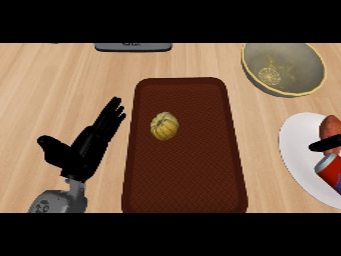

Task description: Pick the sweet potato from the plate and place it in the bowl

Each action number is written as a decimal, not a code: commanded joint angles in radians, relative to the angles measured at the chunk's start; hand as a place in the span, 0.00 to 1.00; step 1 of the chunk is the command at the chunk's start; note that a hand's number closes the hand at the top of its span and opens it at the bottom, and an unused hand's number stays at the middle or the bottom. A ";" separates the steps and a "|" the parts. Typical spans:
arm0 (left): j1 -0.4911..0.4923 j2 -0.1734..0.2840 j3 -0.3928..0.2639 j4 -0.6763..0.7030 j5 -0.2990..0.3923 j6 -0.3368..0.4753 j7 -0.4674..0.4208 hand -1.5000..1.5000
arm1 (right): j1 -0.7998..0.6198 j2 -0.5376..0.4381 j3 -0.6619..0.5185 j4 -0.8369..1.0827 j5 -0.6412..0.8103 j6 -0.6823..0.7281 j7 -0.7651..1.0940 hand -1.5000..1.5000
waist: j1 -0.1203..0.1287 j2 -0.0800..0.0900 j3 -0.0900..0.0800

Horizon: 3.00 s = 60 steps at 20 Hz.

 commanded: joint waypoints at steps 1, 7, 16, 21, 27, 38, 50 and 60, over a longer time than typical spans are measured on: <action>-0.012 -0.016 0.019 0.023 -0.005 -0.030 -0.026 0.50 | -0.034 0.015 -0.005 0.080 0.057 -0.041 -0.091 1.00 | 0.002 0.001 0.001; -0.051 -0.007 0.077 0.056 0.027 -0.067 0.017 0.50 | -0.051 0.007 -0.042 0.204 0.080 -0.074 -0.238 1.00 | 0.002 0.003 0.001; -0.059 -0.012 0.080 0.036 -0.007 -0.066 0.035 0.50 | -0.133 0.127 0.090 0.110 0.234 -0.078 -0.070 1.00 | 0.010 0.003 0.000; -0.070 -0.051 0.007 0.026 -0.025 -0.075 0.041 0.50 | -0.340 0.369 0.309 0.087 0.321 0.069 0.014 1.00 | 0.107 0.017 -0.001; -0.067 -0.062 0.030 0.029 -0.034 -0.043 0.036 0.50 | -0.625 0.514 0.369 0.197 0.426 0.095 0.280 1.00 | 0.047 0.006 0.000; -0.018 -0.035 0.070 0.053 -0.045 -0.051 -0.011 0.50 | -0.825 0.518 0.421 -0.001 0.526 0.141 0.454 1.00 | -0.002 -0.009 -0.001; -0.016 -0.028 0.081 0.007 -0.015 -0.082 0.026 0.50 | -0.921 0.406 0.216 0.024 0.617 0.173 0.333 1.00 | 0.002 0.000 0.000; 0.003 -0.054 0.058 -0.030 -0.044 -0.055 0.045 0.50 | -0.825 0.285 0.087 0.121 0.656 0.003 0.140 1.00 | 0.009 0.003 0.001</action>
